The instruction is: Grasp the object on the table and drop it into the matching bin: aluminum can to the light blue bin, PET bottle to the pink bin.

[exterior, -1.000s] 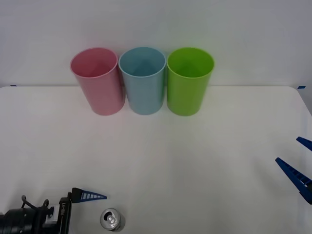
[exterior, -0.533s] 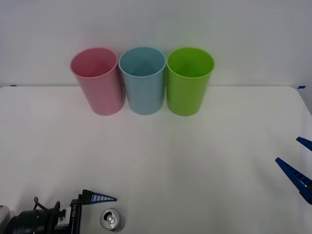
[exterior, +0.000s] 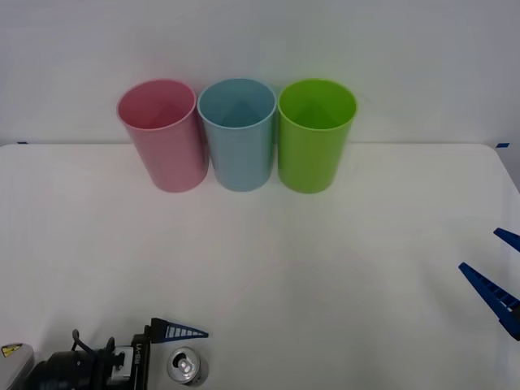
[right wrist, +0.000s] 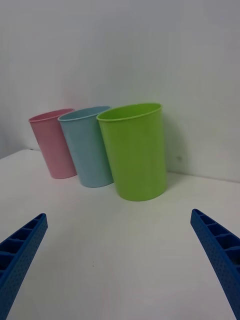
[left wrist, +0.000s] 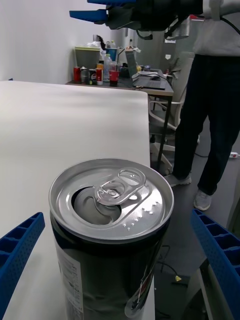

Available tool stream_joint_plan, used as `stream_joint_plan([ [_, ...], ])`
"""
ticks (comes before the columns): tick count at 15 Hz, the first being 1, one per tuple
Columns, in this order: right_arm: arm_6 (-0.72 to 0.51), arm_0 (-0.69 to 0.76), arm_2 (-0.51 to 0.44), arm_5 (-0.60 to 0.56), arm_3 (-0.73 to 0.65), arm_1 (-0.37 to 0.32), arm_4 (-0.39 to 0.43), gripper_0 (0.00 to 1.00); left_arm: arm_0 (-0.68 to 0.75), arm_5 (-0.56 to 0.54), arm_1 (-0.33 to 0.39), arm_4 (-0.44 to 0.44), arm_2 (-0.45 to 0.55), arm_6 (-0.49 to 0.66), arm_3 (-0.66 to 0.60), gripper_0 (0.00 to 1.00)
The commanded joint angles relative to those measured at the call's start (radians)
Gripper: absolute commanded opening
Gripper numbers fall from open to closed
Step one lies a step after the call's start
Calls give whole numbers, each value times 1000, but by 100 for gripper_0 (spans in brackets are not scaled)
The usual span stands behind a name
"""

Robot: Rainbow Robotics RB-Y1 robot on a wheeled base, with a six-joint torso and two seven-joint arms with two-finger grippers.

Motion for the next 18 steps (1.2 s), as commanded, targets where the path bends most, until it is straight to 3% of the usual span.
stream_joint_plan([
  [1, 0, 0, 0, 0, 0, 0, 0, 100, -1, 0, -1, -3, 0, -6, 0, 100],
  [6, 0, 0, 0, 0, 0, 0, 0, 100, -3, 0, -1, -20, 8, -21, 0, 100],
  [7, 0, 0, 0, 0, 0, 0, 0, 100, -3, 0, 0, -20, 8, -21, 0, 90],
  [8, 0, 0, 0, 0, 0, 0, 0, 100, -3, 0, -1, -20, 8, -19, 0, 49],
  [9, 0, 0, 0, 0, 0, 0, 0, 100, -3, 0, -1, -18, 8, -21, 0, 23],
  [10, 0, 0, 0, 0, 0, 0, 0, 100, -3, 0, -1, -13, 8, -21, 0, 2],
  [18, 0, 0, 0, 0, 0, 0, 0, 100, -3, 0, -1, 2, 14, -16, 0, 0],
])
